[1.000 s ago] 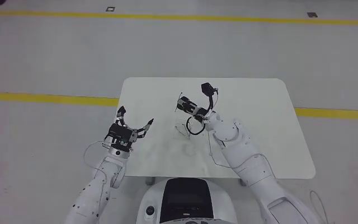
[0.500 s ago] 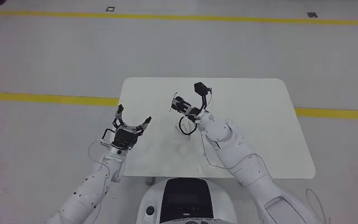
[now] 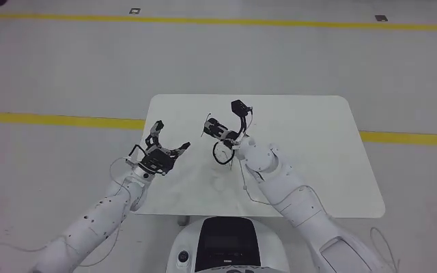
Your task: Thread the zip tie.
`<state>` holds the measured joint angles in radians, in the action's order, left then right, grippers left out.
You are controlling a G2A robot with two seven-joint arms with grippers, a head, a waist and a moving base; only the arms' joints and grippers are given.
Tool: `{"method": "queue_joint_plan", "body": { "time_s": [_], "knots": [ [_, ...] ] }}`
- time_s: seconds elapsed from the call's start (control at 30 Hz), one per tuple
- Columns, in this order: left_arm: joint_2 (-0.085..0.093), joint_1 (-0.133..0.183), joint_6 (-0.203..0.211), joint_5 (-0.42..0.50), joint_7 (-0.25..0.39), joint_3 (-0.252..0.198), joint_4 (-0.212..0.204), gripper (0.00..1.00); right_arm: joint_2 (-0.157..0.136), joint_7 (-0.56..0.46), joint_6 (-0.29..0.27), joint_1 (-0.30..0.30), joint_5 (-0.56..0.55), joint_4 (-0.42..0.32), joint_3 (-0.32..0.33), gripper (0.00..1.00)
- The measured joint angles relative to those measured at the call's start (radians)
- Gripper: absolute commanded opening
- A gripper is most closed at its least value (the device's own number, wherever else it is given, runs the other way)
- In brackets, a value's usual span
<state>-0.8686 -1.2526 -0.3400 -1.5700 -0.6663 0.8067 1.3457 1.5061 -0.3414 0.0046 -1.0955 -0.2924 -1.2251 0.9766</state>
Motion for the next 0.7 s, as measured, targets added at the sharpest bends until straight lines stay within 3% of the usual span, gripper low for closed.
{"method": "queue_joint_plan", "body": {
  "time_s": [0.07,0.2,0.3,0.4,0.7],
  "knots": [
    [0.006,0.022,0.0,0.0,-0.003,-0.018,-0.019,1.0,0.002,0.012,0.01,-0.005,-0.007,-0.012,-0.007,0.0],
    [0.041,0.138,0.0,0.0,-0.006,-0.131,-0.092,1.0,0.011,0.061,0.05,-0.003,-0.012,-0.025,-0.028,0.0],
    [0.063,0.226,0.0,0.0,0.026,-0.233,-0.108,1.0,0.022,0.109,0.09,-0.005,0.008,-0.029,-0.043,0.0],
    [0.078,0.293,0.0,0.0,0.055,-0.309,-0.111,1.0,0.03,0.148,0.105,-0.008,0.024,-0.029,-0.053,0.0],
    [0.079,0.3,0.0,0.0,0.059,-0.321,-0.111,1.0,0.032,0.161,0.113,-0.018,0.004,-0.041,-0.065,0.0]
  ]
}}
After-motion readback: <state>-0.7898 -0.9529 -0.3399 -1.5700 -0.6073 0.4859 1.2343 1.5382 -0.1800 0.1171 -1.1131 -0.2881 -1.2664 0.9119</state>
